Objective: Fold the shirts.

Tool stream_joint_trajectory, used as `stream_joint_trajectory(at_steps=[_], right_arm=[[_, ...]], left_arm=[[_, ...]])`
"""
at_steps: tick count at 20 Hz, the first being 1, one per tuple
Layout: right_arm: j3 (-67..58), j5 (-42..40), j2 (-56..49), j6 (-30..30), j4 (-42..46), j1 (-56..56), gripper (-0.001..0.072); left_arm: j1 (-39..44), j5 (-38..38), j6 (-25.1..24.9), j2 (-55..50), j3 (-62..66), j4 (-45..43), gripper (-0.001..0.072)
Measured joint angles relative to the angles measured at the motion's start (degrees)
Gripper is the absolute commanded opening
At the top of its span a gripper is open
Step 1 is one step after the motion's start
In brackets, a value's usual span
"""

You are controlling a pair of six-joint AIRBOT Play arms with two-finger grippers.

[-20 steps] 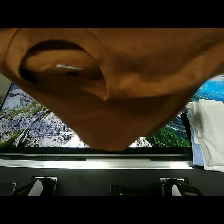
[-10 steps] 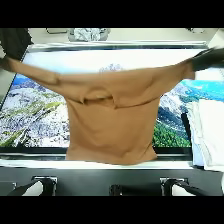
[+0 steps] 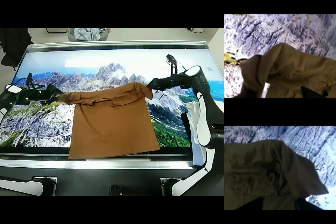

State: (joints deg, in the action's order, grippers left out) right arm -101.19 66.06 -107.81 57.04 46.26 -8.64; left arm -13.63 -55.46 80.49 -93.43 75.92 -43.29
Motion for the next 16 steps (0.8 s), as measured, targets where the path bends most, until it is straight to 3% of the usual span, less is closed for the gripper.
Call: stream_joint_trajectory(at_steps=[4,8,10,16], right_arm=[[-1.8,7.9,2.8,-3.2,0.7,-3.8,0.0623],[0.1,22.4,8.2,-3.7,11.7,-7.5,0.0622],[5.4,26.1,11.6,-4.0,14.5,-7.9,0.0622],[28.2,24.6,22.0,-6.2,17.0,-8.5,0.0637]], left_arm=[[-4.0,-8.3,-1.6,-0.2,3.8,-2.1,0.0668],[-6.2,-18.7,-1.9,4.4,0.0,-11.8,0.0668],[-5.9,-20.0,-2.1,8.1,-7.4,-14.2,0.0668],[-1.7,-16.1,-6.0,15.9,-28.8,-11.0,0.0668]])
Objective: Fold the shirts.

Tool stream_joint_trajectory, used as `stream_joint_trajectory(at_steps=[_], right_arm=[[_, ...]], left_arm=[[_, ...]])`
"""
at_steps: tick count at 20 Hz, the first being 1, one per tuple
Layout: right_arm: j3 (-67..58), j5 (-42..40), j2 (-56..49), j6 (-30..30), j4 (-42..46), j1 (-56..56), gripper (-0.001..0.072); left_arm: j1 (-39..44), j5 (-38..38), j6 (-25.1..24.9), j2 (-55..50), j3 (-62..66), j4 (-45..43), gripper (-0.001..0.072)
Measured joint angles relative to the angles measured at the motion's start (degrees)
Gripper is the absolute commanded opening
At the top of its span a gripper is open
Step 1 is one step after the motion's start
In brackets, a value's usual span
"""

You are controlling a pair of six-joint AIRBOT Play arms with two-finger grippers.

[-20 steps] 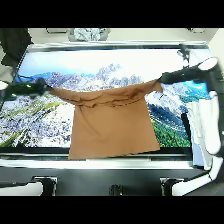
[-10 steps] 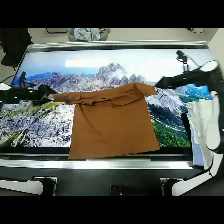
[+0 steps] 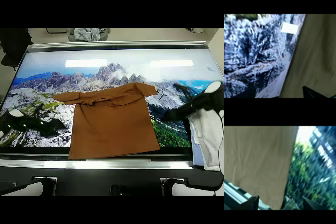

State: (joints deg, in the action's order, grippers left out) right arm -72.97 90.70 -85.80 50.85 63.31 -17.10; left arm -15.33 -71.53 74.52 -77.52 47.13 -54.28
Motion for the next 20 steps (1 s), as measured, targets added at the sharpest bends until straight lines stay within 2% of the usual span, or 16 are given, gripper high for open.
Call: stream_joint_trajectory(at_steps=[4,7,8,9,10,12,13,14,15,16,17,20], right_arm=[[11.6,-3.9,3.9,-1.0,-0.2,0.0,0.0638],[18.1,-7.1,5.0,-1.4,-0.9,0.0,0.0637],[19.8,-8.2,5.2,-1.7,-1.9,0.0,0.0637],[21.4,-9.6,5.3,-1.9,-2.6,0.0,0.0636],[23.1,-10.8,5.4,-2.1,-3.4,0.4,0.0636],[25.4,-13.5,5.4,-2.3,-4.7,2.0,0.0634],[26.2,-14.5,5.5,-2.3,-5.3,3.0,0.0608],[26.8,-15.6,5.5,-2.2,-5.8,4.2,0.05],[27.3,-17.4,5.5,-1.7,-6.3,5.2,0.0345],[27.6,-19.4,5.5,-1.1,-6.1,5.9,0.0121],[27.9,-21.2,5.4,-0.6,-5.7,6.3,0.0034],[27.2,-23.3,5.4,0.4,-5.6,6.8,0.0033]], left_arm=[[5.3,3.0,-0.7,1.1,-4.6,2.2,0.0657],[9.4,5.7,-0.4,1.0,-5.8,2.7,0.0421],[10.4,6.7,0.1,0.8,-6.0,2.5,0.0275],[11.4,8.1,0.4,0.6,-6.2,2.3,0.0099],[12.0,9.2,1.0,0.4,-6.3,2.0,0.0031],[12.8,10.1,1.3,0.3,-6.4,2.2,0.0031],[13.0,10.5,1.4,0.2,-6.4,2.4,0.003],[13.2,10.6,1.4,0.2,-6.4,2.4,0.0031],[13.3,10.7,1.5,0.2,-6.4,2.4,0.0031],[13.4,10.9,1.5,0.2,-6.4,2.4,0.003],[13.4,11.0,1.6,0.2,-6.4,2.4,0.003],[13.5,11.3,1.5,0.3,-6.4,2.4,0.0028]])
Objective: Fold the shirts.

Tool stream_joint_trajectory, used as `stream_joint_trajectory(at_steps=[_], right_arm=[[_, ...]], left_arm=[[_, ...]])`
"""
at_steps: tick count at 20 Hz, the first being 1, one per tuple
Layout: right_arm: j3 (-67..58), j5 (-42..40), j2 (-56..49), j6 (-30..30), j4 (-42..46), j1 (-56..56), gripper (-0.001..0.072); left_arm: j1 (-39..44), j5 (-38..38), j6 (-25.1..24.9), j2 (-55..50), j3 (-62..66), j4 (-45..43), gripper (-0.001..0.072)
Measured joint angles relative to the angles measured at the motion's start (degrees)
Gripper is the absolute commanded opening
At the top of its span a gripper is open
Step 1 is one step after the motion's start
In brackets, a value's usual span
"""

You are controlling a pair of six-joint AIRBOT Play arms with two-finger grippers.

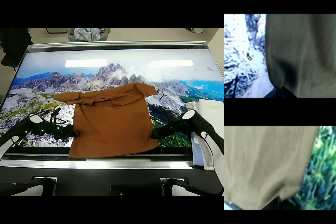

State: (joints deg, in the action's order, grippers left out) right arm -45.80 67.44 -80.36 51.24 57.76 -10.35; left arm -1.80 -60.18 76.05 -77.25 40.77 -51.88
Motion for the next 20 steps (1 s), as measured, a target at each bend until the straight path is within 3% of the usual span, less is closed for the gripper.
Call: stream_joint_trajectory(at_steps=[4,8,12,14,15,16,17,19,20], right_arm=[[-8.3,-2.8,0.2,1.1,3.8,-0.3,0.0032],[-20.1,-13.0,0.2,5.8,9.5,-0.5,0.0033],[-25.3,-24.4,-0.8,11.8,11.5,-0.5,0.0033],[-26.3,-24.9,-2.4,14.1,11.8,-0.5,0.0034],[-26.5,-23.9,-3.3,14.8,11.8,-0.5,0.0034],[-26.8,-22.1,-4.2,15.5,11.8,-0.6,0.0037],[-26.9,-20.4,-5.0,15.9,11.9,-0.6,0.011],[-27.3,-18.1,-5.6,16.5,11.9,-0.6,0.0461],[-27.8,-17.0,-5.5,16.5,12.2,-0.5,0.0599]], left_arm=[[1.5,-1.5,-1.5,0.6,0.0,0.0,0.0027],[11.0,-2.7,-4.1,0.8,0.0,10.3,0.0028],[29.1,7.8,-5.1,0.1,0.0,25.2,0.003],[37.9,15.5,-5.3,-1.2,0.0,32.7,0.0035],[41.6,19.3,-5.4,-2.0,0.1,36.4,0.0133],[44.4,22.4,-5.5,-2.8,0.3,39.4,0.0393],[46.2,24.3,-5.6,-3.3,0.7,41.5,0.0498],[46.9,25.4,-7.0,-3.7,1.5,44.1,0.0499],[45.4,23.8,-8.1,-3.6,2.1,44.3,0.0501]])
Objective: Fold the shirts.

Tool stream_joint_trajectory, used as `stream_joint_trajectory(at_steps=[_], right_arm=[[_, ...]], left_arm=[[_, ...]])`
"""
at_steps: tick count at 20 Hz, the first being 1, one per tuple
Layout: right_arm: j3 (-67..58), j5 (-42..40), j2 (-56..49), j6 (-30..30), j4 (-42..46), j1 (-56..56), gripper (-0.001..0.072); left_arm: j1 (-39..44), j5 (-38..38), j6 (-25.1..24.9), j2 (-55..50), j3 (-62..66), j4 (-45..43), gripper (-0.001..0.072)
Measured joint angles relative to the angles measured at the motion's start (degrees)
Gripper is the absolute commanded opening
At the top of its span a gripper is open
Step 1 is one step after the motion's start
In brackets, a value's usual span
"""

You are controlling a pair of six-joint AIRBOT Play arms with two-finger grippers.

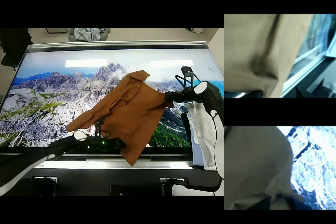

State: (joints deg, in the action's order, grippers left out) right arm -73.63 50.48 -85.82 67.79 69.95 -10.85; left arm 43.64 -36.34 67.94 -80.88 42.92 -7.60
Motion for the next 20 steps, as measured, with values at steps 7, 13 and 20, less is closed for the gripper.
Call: stream_joint_trajectory(at_steps=[7,13,20], right_arm=[[-9.6,11.4,5.5,-4.0,5.1,-0.1,0.0617],[-2.5,28.7,7.0,-11.5,1.7,-0.1,0.0565],[16.8,34.5,9.5,-16.7,-10.3,0.0,0.0638]], left_arm=[[-33.4,-23.2,-1.8,8.9,9.4,-23.0,0.0679],[-55.5,-28.7,4.2,6.4,16.3,-46.4,0.0675],[-52.8,-29.7,4.0,-5.5,17.5,-50.5,0.0671]])
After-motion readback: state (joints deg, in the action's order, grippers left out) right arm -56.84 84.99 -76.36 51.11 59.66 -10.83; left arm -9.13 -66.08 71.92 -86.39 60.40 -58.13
